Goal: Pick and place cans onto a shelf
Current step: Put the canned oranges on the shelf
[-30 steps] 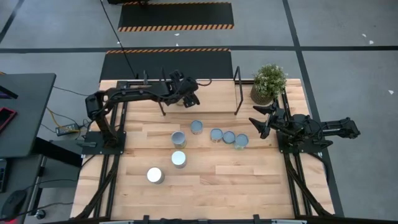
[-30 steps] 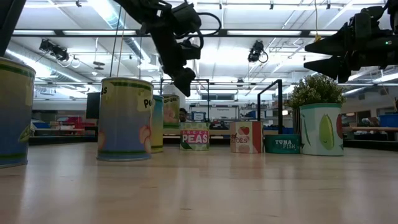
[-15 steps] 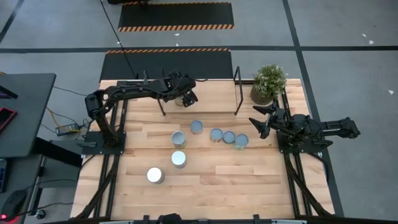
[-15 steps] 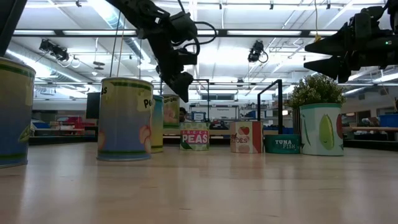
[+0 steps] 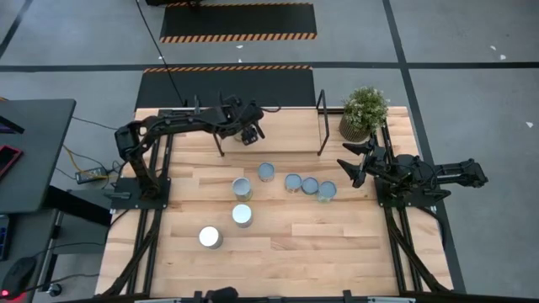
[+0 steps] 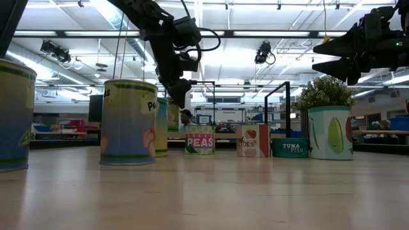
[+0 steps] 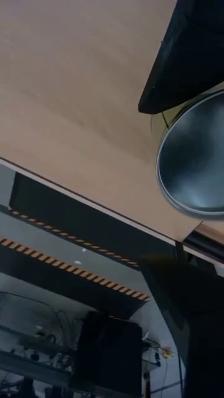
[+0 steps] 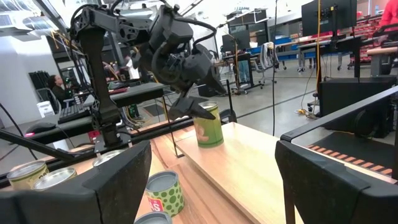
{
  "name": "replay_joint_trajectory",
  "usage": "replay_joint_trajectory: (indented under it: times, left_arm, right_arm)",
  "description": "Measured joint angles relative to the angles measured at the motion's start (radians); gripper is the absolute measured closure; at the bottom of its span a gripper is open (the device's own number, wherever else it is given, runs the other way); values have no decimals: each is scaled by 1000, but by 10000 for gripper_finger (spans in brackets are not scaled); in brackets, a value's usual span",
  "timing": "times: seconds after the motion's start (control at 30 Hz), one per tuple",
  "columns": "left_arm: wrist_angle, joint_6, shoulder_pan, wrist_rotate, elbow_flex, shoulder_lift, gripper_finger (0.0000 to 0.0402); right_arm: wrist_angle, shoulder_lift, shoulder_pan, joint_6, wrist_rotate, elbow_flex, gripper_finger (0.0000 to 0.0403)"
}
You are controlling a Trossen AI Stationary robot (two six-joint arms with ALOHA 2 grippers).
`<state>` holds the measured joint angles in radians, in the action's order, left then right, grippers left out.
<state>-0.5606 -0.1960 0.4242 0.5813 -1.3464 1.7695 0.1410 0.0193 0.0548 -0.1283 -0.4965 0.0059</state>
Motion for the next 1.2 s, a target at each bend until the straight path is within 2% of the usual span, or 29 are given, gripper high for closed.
replay_joint_trajectory:
  times: [0.23, 0.4, 0.67, 0.83, 1.2]
  left_arm:
    - [10, -4, 20, -18, 0, 0, 9]
    - [19, -124, 9, -57, -2, -10, 9]
    - [-176, -235, -50, -81, -57, -17, 9]
    - [-226, -246, -66, -8, -58, -17, 9]
    - [-166, -270, -16, 67, 19, -17, 9]
  right_arm:
    - [0, 0, 0, 0, 0, 0, 53]
    - [0, 0, 0, 0, 0, 0, 53]
    - [0, 0, 0, 0, 0, 0, 53]
    - [0, 0, 0, 0, 0, 0, 53]
    - [0, 0, 0, 0, 0, 0, 53]
